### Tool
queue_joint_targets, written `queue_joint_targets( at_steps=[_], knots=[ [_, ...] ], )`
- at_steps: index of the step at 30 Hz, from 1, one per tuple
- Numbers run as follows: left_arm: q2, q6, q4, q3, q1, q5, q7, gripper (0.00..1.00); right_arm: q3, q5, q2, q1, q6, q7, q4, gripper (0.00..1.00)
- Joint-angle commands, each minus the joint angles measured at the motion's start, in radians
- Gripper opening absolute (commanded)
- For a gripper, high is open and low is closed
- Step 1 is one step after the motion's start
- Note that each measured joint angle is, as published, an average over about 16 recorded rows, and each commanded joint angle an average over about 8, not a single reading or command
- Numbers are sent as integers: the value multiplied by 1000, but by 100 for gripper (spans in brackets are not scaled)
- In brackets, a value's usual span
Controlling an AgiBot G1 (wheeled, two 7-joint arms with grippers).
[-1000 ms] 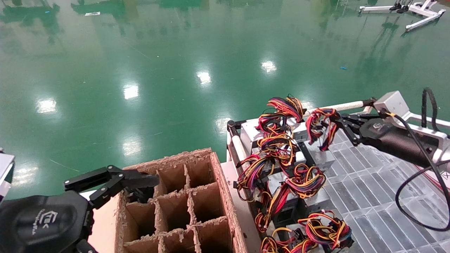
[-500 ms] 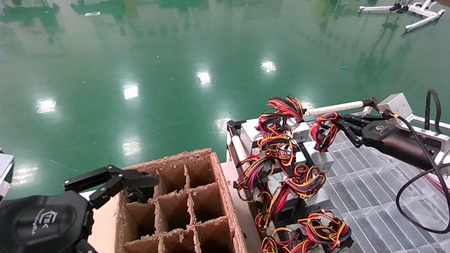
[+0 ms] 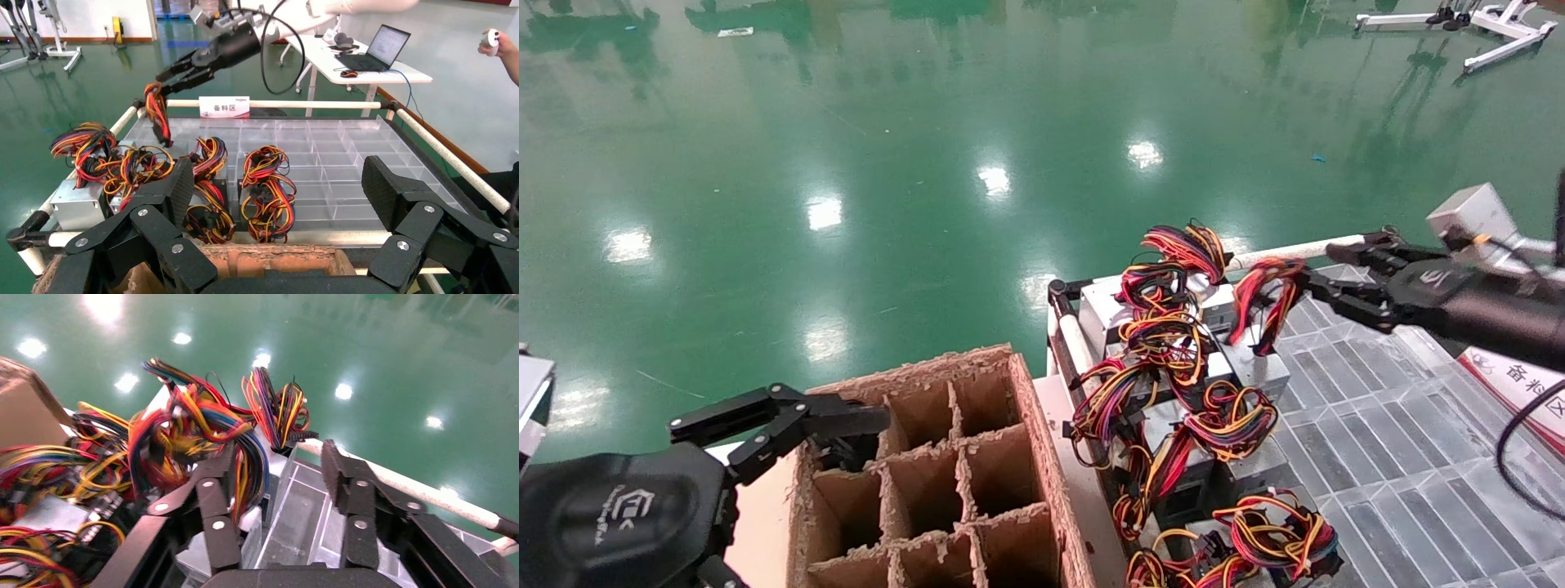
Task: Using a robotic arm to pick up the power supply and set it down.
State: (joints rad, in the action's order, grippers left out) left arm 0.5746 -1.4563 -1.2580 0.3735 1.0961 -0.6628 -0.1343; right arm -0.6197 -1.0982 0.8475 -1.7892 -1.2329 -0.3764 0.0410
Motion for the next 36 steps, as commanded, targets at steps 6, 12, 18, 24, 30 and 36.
queue_joint_targets(
  at_steps=[6,12,18,24,30,36],
  knots=[
    [0,0,0,0,0,0,0,100,-53,-76,-6,-76,-43,71,12,100],
    [0,0,0,0,0,0,0,100,-52,-78,3,-112,-97,131,20,100],
    [0,0,0,0,0,0,0,100,-29,-54,-17,-56,-110,171,-83,100],
    [0,0,0,0,0,0,0,100,12,-8,-41,29,-127,214,-218,100],
    [0,0,0,0,0,0,0,100,52,38,-65,113,-144,257,-355,100],
    [0,0,0,0,0,0,0,100,92,84,-89,197,-160,300,-490,100]
  ],
)
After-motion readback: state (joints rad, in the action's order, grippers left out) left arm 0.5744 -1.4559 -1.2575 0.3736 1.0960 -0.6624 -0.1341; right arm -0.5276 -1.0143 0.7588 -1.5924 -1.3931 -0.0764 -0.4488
